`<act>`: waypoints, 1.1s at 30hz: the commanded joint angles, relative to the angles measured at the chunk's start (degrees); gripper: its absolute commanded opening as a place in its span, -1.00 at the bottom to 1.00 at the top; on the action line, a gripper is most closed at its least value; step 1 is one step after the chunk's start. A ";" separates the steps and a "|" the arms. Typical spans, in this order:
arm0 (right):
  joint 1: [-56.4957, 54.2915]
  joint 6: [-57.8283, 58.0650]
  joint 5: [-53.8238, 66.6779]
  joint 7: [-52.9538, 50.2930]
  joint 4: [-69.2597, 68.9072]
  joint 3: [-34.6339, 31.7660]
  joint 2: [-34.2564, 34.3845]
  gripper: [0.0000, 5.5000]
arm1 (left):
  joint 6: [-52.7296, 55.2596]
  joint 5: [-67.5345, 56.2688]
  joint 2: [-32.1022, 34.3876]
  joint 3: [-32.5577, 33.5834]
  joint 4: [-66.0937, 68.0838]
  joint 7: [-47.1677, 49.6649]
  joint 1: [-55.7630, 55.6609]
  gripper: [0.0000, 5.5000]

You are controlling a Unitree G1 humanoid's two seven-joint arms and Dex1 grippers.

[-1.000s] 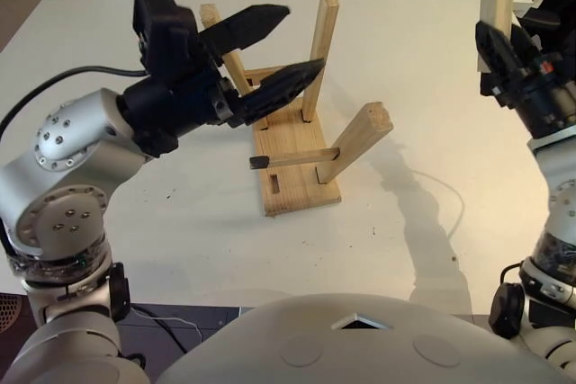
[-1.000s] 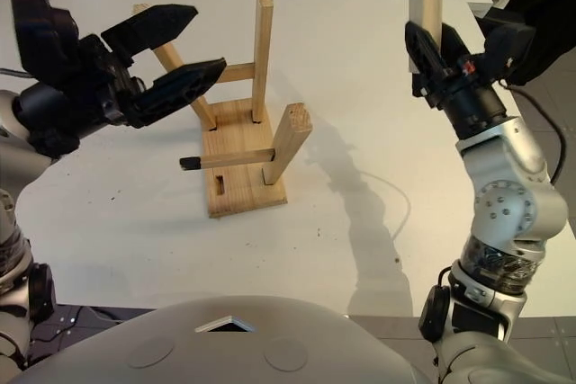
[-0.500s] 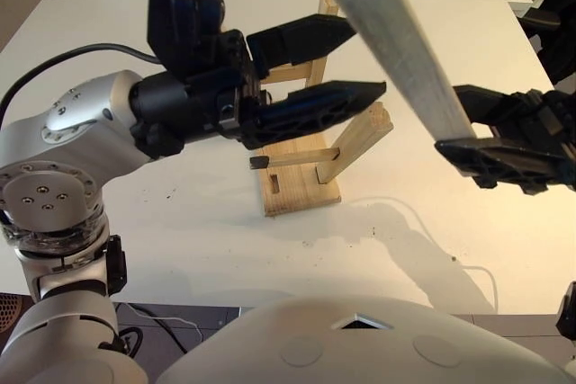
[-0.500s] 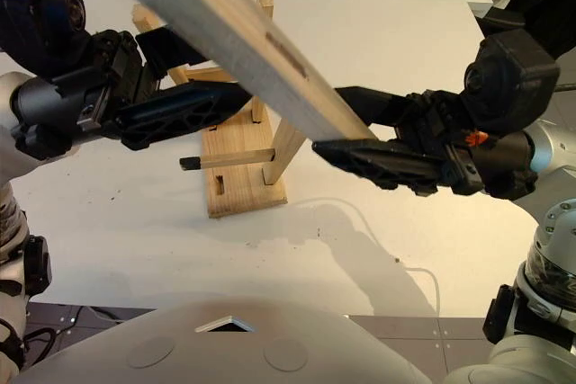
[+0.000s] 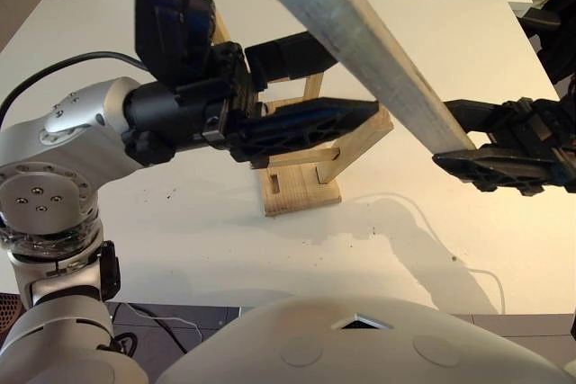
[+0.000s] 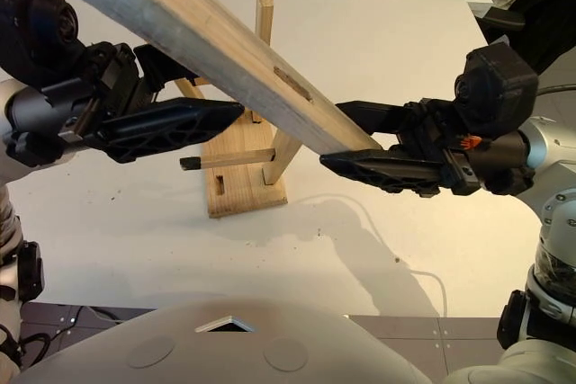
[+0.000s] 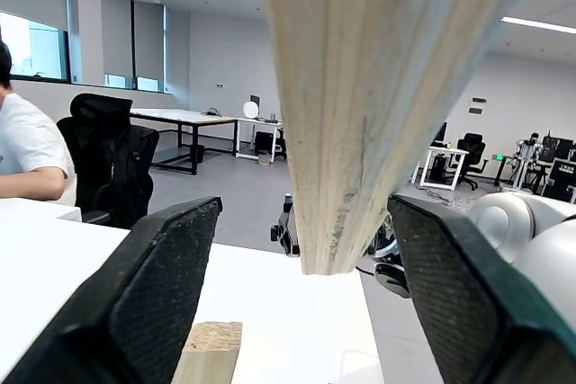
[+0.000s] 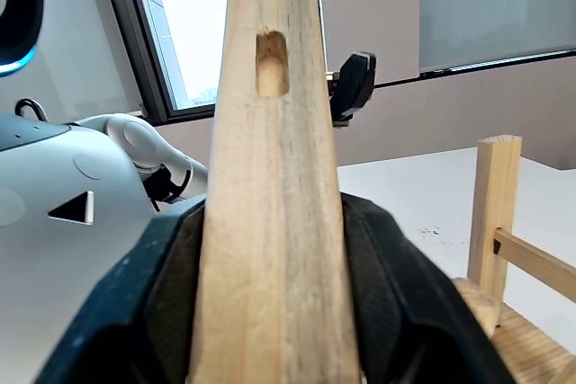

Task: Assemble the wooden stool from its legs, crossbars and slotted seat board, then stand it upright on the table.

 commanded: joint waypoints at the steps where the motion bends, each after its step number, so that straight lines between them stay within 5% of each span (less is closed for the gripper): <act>1: -1.67 -1.01 -1.71 -1.09 -0.53 2.73 0.80 -0.26 | -0.13 0.20 0.63 0.14 -0.81 -0.94 -0.70 0.25; 17: -5.25 -2.23 -7.17 0.77 -1.09 8.42 0.37 -0.26 | -0.14 3.87 0.53 -1.42 -0.77 -3.32 0.42 0.25; 26: -5.21 -3.37 -9.12 0.63 -1.38 8.42 0.12 -0.26 | -0.40 7.23 0.42 -1.78 -1.85 -5.40 1.95 -0.25; 33: -4.43 -3.80 -11.23 1.24 -2.01 8.83 0.04 -0.26 | -0.55 11.00 0.40 -3.18 -1.89 -6.95 2.85 -0.26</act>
